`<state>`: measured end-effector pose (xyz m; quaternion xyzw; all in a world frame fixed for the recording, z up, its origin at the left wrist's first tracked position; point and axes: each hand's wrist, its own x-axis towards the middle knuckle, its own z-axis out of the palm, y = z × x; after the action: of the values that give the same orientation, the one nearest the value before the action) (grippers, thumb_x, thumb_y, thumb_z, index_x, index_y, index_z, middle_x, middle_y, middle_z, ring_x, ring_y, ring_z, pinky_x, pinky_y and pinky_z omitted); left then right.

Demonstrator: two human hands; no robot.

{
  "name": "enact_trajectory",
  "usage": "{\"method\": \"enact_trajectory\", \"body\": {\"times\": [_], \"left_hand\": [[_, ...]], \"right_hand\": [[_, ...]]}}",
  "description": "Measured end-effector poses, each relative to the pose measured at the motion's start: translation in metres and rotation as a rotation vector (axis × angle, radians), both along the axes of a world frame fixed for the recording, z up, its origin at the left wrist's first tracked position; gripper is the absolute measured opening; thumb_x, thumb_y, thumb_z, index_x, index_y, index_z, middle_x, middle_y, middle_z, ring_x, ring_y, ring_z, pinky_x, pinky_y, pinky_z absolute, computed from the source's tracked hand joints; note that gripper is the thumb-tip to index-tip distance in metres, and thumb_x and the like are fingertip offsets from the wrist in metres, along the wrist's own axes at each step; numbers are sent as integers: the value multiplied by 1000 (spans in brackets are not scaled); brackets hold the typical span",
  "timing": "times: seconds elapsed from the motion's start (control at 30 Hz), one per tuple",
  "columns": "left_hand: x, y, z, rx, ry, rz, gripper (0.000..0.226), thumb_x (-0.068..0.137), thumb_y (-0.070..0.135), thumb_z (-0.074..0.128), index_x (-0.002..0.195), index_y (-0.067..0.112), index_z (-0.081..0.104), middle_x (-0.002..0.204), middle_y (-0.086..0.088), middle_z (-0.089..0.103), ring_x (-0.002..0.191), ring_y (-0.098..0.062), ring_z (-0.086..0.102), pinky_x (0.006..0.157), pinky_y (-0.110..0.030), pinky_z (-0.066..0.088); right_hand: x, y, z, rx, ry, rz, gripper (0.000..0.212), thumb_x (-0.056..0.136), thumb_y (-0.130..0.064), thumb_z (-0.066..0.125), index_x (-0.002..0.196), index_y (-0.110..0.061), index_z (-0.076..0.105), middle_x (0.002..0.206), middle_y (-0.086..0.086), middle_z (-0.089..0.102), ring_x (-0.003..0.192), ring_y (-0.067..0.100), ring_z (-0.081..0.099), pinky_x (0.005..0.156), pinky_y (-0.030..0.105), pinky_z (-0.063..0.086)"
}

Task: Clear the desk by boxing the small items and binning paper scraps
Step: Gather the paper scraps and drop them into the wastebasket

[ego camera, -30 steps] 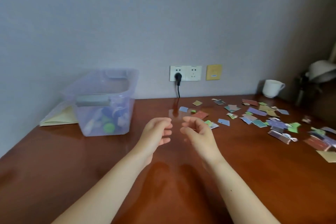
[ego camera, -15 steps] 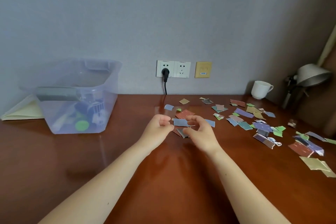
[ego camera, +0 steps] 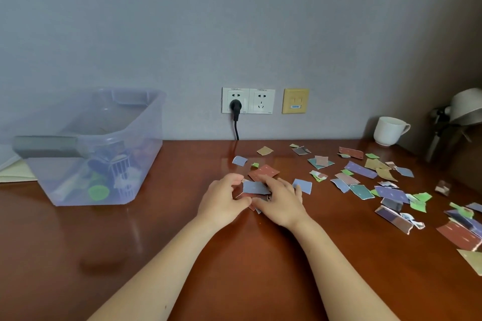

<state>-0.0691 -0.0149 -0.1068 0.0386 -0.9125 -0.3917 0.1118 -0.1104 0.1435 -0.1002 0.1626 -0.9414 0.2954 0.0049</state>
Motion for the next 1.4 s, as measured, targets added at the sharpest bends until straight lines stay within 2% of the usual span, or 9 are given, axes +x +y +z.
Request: {"method": "enact_trajectory", "body": {"times": [0.2, 0.33, 0.43, 0.5, 0.67, 0.9, 1.03, 1.13, 1.4], "left_hand": [[0, -1, -11, -91, 45, -33, 54, 81, 41, 67, 131, 43, 46, 127, 21, 53, 119, 1, 45, 93, -21, 40], [2, 0, -9, -136, 88, -36, 60, 84, 39, 66, 138, 40, 41, 130, 16, 50, 124, -4, 41, 96, -26, 41], [3, 1, -8, -167, 82, -42, 64, 85, 43, 64, 143, 40, 35, 134, 11, 48, 128, -7, 41, 99, -29, 41], [2, 0, -10, -179, 74, -51, 63, 86, 44, 62, 142, 42, 34, 135, 10, 49, 127, -8, 42, 98, -28, 40], [3, 1, -9, -98, 92, -60, 60, 84, 41, 65, 138, 44, 39, 124, 17, 56, 119, -2, 47, 94, -23, 40], [-1, -1, -8, 371, 164, -21, 37, 88, 29, 64, 119, 44, 50, 93, 12, 71, 92, -5, 66, 89, -32, 51], [-1, 1, -4, 490, 202, -41, 27, 89, 12, 65, 110, 27, 62, 101, 6, 72, 94, -11, 68, 83, -30, 55], [1, 2, 0, 504, 194, -49, 22, 86, 3, 65, 98, 21, 67, 92, 2, 73, 84, -11, 70, 74, -26, 56], [1, 6, 3, 479, 170, 1, 14, 89, 6, 60, 97, 17, 58, 96, -4, 65, 85, -12, 61, 65, -19, 47]], "right_hand": [[-6, -1, -4, -50, 70, -12, 45, 79, -40, 66, 123, -39, 57, 118, -18, 56, 124, 13, 44, 114, 50, 17], [-5, 1, -1, -165, 35, 8, 52, 72, -29, 75, 121, -36, 60, 109, -15, 55, 109, 10, 52, 106, 40, 34], [0, 1, 4, -314, 6, 36, 54, 71, -9, 72, 118, -33, 60, 111, -10, 49, 99, 10, 56, 87, 27, 51], [2, 0, 5, -389, 0, 58, 56, 70, 2, 68, 117, -28, 61, 118, -5, 48, 97, 7, 54, 73, 15, 51], [3, -4, 4, -539, -16, 49, 57, 72, 8, 66, 120, -23, 60, 123, -4, 50, 104, 3, 55, 76, 6, 46], [1, -9, 3, -838, -120, 31, 54, 72, 16, 64, 114, -18, 63, 103, 7, 67, 93, 19, 68, 74, 28, 57], [3, -11, 8, -827, -138, 95, 52, 74, 14, 67, 115, -16, 63, 102, 9, 69, 94, 22, 68, 78, 35, 58], [5, -11, 9, -828, -199, 127, 54, 74, 17, 66, 118, -13, 61, 107, 12, 67, 96, 19, 66, 77, 28, 57], [4, -6, 13, -763, -339, 174, 66, 73, 22, 55, 127, -16, 55, 113, 5, 63, 97, 14, 65, 74, 24, 56]]}}
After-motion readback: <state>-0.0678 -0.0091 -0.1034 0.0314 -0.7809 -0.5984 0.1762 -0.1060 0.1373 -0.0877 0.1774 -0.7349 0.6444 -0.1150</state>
